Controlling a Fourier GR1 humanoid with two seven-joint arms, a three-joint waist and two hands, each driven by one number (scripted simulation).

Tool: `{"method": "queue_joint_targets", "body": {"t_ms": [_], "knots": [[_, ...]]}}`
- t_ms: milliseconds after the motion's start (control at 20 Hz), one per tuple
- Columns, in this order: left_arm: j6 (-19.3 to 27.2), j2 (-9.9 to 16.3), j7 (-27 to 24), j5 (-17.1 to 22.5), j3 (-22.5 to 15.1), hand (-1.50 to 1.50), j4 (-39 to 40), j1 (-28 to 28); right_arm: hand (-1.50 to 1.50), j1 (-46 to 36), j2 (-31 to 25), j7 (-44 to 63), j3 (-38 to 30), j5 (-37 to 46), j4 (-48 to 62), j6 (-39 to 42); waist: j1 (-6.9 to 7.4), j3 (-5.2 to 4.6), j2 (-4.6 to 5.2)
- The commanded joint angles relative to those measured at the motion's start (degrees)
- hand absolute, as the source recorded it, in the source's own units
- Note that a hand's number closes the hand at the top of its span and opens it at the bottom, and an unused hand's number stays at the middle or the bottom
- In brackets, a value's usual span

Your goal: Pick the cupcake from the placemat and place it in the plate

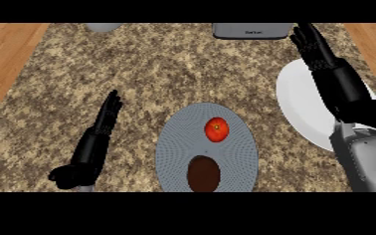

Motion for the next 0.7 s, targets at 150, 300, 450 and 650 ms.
{"method": "queue_joint_targets", "body": {"t_ms": [150, 300, 450, 650], "knots": [[0.5, 0.4, 10.4, 2.8, 2.1, 0.0, 6.1, 2.2, 1.5, -4.3, 4.5, -8.1, 3.6, -6.4, -5.7, 7.8, -0.09, -0.97, 0.88], [-1.1, 0.3, 11.9, 5.2, 2.5, 0.0, 8.2, 3.3, 1.5, -9.7, -11.5, -10.0, 1.3, 13.6, -7.4, 5.9, -2.47, -2.13, 0.09], [-2.4, -1.1, 16.1, 7.0, 1.3, 0.0, 8.4, 2.7, -1.5, 2.3, 8.9, -23.8, 2.6, 8.2, 1.0, -5.3, -0.32, -0.94, 1.2], [-4.0, 0.1, 19.0, 8.7, 4.5, 0.0, 10.1, -0.7, -1.5, 3.0, 9.3, -38.5, -0.3, 1.4, 9.5, 2.9, -0.3, -0.99, 1.04]]}}
